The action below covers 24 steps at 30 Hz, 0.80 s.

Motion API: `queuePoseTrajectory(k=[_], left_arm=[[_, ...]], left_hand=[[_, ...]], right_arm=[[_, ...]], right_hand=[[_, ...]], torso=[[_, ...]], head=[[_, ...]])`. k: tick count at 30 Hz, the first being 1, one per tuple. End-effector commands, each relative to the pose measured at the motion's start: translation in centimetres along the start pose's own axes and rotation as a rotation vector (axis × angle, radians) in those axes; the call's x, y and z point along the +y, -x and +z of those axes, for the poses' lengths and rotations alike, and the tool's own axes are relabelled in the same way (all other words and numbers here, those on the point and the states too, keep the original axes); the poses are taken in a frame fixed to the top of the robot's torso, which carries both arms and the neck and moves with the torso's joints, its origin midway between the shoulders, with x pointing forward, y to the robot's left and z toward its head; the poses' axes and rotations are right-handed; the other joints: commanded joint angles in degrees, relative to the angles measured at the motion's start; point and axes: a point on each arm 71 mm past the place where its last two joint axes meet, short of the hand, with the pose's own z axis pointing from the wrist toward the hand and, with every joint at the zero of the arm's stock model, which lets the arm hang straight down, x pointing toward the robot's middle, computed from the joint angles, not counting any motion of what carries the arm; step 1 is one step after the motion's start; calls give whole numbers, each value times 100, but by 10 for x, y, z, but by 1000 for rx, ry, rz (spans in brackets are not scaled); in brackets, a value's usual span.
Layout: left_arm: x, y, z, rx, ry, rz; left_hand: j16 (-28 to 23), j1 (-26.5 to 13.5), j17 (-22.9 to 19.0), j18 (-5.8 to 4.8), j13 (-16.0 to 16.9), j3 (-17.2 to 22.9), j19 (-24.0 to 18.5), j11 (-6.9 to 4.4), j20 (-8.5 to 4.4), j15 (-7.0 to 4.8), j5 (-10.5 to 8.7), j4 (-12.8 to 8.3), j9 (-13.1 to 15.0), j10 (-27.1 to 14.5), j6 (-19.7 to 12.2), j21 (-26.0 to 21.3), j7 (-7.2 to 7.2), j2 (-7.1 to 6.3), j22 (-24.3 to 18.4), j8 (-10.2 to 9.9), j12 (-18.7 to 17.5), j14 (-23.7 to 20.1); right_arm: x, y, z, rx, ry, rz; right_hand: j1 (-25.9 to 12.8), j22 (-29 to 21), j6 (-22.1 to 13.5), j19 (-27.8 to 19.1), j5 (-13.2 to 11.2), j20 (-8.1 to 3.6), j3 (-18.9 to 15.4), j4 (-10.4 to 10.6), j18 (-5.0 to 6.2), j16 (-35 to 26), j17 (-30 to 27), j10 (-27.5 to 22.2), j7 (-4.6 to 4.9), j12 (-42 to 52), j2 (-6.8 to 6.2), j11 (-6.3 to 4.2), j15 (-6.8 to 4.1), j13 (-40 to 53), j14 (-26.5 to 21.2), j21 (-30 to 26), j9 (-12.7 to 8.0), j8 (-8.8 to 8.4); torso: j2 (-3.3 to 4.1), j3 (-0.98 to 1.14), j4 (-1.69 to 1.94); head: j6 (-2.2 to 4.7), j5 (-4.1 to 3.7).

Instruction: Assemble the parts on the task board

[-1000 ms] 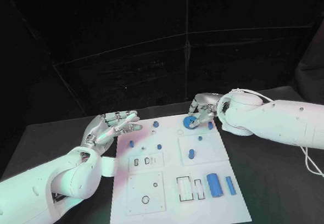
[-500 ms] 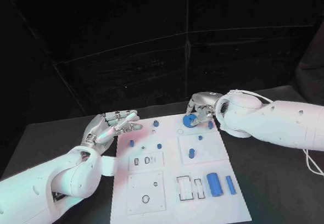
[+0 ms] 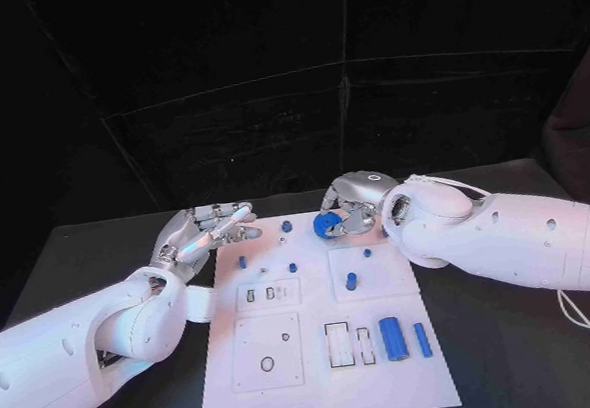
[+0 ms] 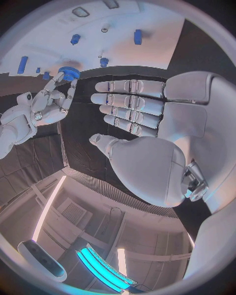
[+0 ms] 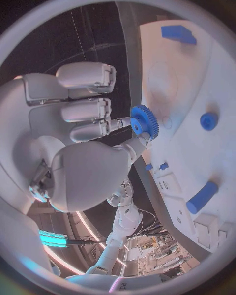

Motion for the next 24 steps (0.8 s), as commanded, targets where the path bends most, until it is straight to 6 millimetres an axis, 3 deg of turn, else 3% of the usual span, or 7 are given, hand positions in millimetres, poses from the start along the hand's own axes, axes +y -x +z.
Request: queuePoseTrajectory(k=[1,4,9,10,12,24], left_arm=[[-1,-2,0,17,-6,-5],[-2,-3,0,19,-6,-5],[-1,-3,1,18,-6,-5],[-1,-3,1,17,-7,-5],[-1,-3,1,17,-7,-4],[-1,-2,1,14,-8,-3]], left_hand=[[-28,16,9,40,-8,2,45,14,-9,46,8,-33,-6,-7,20,-35,30,54,-5,-34,-35,10],[-28,16,9,40,-8,2,45,14,-9,46,8,-33,-6,-7,20,-35,30,54,-5,-34,-35,10],[-28,16,9,40,-8,2,45,14,-9,46,8,-33,-6,-7,20,-35,30,54,-5,-34,-35,10],[-28,16,9,40,-8,2,45,14,-9,46,8,-33,-6,-7,20,-35,30,54,-5,-34,-35,10],[-28,16,9,40,-8,2,45,14,-9,46,8,-33,-6,-7,20,-35,30,54,-5,-34,-35,10],[-28,16,9,40,-8,2,45,14,-9,46,8,-33,-6,-7,20,-35,30,54,-5,-34,-35,10]], right_arm=[[17,4,4,-70,43,-9],[30,3,11,-83,62,-9],[48,-1,23,-83,85,-7],[53,-3,27,-78,90,-6],[58,-7,31,-66,95,-6],[67,-26,42,4,77,-16]], right_hand=[[-80,677,263,221,0,-32,-8,50,-86,13,914,352,-152,-37,-16,-4,-8,1180,480,21,18,-35],[-88,686,261,225,-2,-31,-6,54,-88,12,912,347,-151,-44,-17,-3,-7,1174,480,24,17,-39],[-98,696,261,230,-7,-30,6,63,-90,10,904,343,-151,-50,-7,-2,-6,1169,478,29,14,-47],[-98,696,261,230,-7,-30,6,63,-90,10,904,343,-151,-50,-7,-2,-6,1169,478,29,14,-47],[-105,702,257,233,-16,-29,14,69,-91,8,901,334,-149,-63,-3,-1,-5,1157,478,31,12,-54],[-148,728,191,243,-98,-15,48,83,-97,-1,876,268,-120,-152,-30,22,12,1075,473,41,-12,-129]], torso=[[5,0,16],[9,-2,33],[5,1,12],[8,-4,21],[10,5,11],[7,13,-3]], head=[[8,16],[-3,25],[-13,46],[-16,45],[-19,54],[-51,100]])
